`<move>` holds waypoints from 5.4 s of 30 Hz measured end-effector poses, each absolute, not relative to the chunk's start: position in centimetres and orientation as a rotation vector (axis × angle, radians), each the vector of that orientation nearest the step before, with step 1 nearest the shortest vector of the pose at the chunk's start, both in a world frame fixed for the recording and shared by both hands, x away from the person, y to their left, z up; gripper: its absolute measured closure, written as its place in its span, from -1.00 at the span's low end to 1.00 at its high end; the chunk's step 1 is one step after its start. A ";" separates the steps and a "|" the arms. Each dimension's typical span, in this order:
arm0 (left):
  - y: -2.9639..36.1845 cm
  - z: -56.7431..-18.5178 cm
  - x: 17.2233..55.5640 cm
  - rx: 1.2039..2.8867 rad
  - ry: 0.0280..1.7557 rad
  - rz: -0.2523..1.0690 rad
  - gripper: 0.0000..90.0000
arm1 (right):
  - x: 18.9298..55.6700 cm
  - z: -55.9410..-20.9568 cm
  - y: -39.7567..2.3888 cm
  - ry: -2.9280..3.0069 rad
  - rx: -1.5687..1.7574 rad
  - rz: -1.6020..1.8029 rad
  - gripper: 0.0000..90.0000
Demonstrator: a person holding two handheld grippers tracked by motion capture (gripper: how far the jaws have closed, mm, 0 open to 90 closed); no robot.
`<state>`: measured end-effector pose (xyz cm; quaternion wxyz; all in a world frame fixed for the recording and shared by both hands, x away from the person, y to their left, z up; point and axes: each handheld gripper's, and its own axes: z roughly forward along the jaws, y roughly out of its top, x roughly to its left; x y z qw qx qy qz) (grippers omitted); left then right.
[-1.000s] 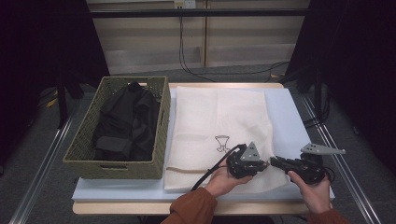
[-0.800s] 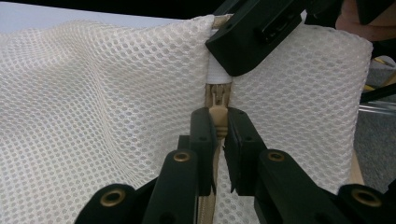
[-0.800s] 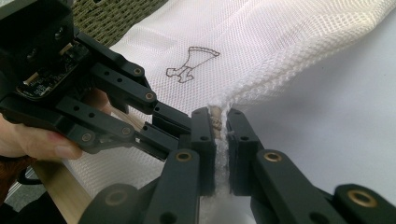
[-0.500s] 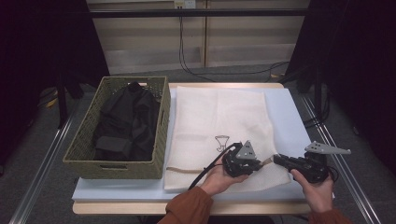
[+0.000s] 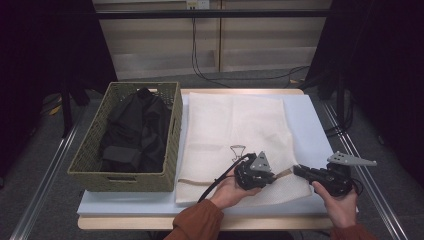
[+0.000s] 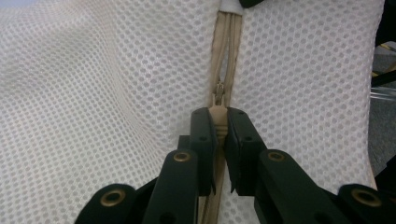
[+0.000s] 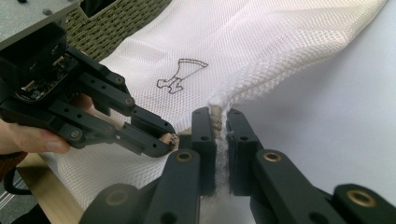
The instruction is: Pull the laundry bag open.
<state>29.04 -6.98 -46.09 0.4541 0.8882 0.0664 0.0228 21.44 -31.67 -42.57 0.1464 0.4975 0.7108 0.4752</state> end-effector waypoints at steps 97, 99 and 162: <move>1.1 -45.5 28.6 2.295 0.209 0.108 0.83 | 20.7 -42.4 -32.4 1.991 1.436 1.372 0.88; 1.2 -45.7 28.6 2.277 0.214 0.107 0.83 | 20.7 -42.4 -32.4 1.991 1.439 1.372 0.88; 5.2 -45.5 27.5 2.328 0.235 0.131 0.83 | 19.0 -42.4 -33.1 1.976 1.441 1.383 0.88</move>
